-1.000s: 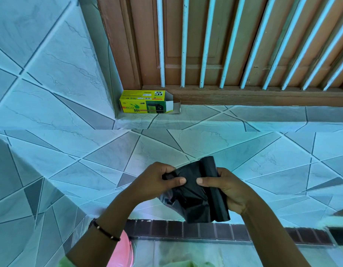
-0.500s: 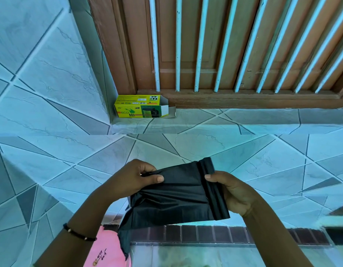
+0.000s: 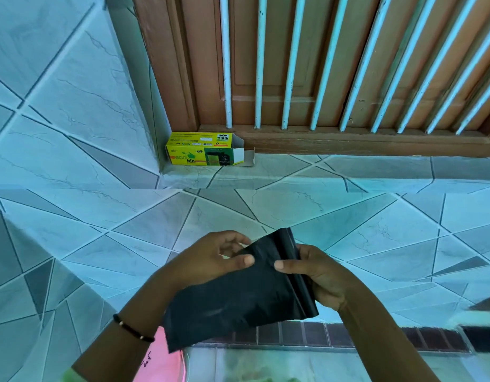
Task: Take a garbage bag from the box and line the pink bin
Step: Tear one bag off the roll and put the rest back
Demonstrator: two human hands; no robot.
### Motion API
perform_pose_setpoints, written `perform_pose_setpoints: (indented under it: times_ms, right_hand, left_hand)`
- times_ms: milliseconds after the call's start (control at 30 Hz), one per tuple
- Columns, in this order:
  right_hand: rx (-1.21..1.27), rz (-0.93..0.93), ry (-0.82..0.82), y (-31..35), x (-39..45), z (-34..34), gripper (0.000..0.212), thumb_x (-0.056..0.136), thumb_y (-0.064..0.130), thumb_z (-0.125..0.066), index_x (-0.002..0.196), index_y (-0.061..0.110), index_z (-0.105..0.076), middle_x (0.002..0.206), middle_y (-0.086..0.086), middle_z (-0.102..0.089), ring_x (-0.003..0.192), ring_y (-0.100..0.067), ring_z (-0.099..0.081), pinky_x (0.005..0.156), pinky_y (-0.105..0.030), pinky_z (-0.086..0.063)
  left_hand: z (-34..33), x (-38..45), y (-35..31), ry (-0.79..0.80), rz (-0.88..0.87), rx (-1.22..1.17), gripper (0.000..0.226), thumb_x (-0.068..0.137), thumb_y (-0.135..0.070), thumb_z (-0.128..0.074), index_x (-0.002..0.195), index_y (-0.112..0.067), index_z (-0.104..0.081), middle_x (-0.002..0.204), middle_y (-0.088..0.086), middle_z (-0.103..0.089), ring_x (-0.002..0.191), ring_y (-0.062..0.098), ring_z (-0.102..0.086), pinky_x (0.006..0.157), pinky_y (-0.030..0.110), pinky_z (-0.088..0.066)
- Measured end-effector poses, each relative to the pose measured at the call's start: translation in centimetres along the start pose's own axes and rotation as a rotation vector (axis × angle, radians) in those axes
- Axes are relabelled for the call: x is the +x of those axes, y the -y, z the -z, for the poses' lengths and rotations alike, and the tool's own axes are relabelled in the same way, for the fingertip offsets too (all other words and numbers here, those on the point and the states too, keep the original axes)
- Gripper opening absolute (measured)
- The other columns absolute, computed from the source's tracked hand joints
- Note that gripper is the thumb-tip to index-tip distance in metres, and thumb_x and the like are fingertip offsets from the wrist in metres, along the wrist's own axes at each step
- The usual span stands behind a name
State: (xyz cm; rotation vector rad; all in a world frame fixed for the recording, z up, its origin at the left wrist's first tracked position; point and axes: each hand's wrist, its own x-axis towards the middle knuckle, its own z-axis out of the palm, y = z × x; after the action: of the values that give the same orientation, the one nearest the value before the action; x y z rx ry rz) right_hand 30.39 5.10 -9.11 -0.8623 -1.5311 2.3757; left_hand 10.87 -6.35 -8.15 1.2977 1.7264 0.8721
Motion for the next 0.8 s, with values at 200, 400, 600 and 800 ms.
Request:
perform_pose_setpoints:
  times_ms: [200, 400, 600, 800]
  right_hand:
    - [0.006, 0.016, 0.004, -0.4, 0.3, -0.6, 0.034, 0.068, 0.002, -0.073, 0.102, -0.001, -0.068, 0.101, -0.023, -0.069, 0.089, -0.032, -0.067, 0.08, -0.036, -0.056]
    - [0.175, -0.09, -0.018, -1.1, 0.5, 0.7, 0.049, 0.065, 0.017, -0.076, 0.108, -0.004, -0.063, 0.108, -0.023, -0.065, 0.09, -0.03, -0.064, 0.083, -0.037, -0.054]
    - [0.315, -0.136, -0.047, -1.5, 0.0, 1.9, 0.051, 0.046, 0.025, -0.09, 0.089, 0.003, -0.073, 0.087, -0.016, -0.074, 0.072, -0.026, -0.071, 0.062, -0.032, -0.058]
    - [0.394, -0.108, -0.107, -1.4, -0.4, 3.1, 0.075, 0.031, 0.028, -0.095, 0.099, 0.005, -0.072, 0.095, -0.017, -0.073, 0.078, -0.03, -0.071, 0.065, -0.038, -0.058]
  left_hand:
    - [-1.9, 0.8, -1.2, -0.025, -0.078, -0.077, 0.03, 0.081, -0.035, -0.066, 0.067, -0.01, -0.057, 0.054, -0.014, -0.046, 0.052, 0.0, -0.043, 0.051, 0.013, -0.032]
    - [-0.8, 0.7, -1.7, -0.011, -0.048, -0.076, 0.027, 0.085, -0.027, -0.066, 0.06, -0.019, -0.057, 0.051, -0.012, -0.052, 0.048, 0.0, -0.045, 0.048, 0.011, -0.034]
    - [1.5, 0.2, -2.2, 0.041, -0.001, -0.028, 0.022, 0.084, -0.027, -0.067, 0.065, -0.018, -0.063, 0.057, -0.008, -0.062, 0.053, 0.002, -0.053, 0.053, 0.013, -0.038]
    - [4.1, 0.0, -1.8, 0.047, 0.041, 0.002, 0.021, 0.078, -0.032, -0.069, 0.074, -0.011, -0.068, 0.066, 0.0, -0.066, 0.061, 0.007, -0.058, 0.056, 0.014, -0.042]
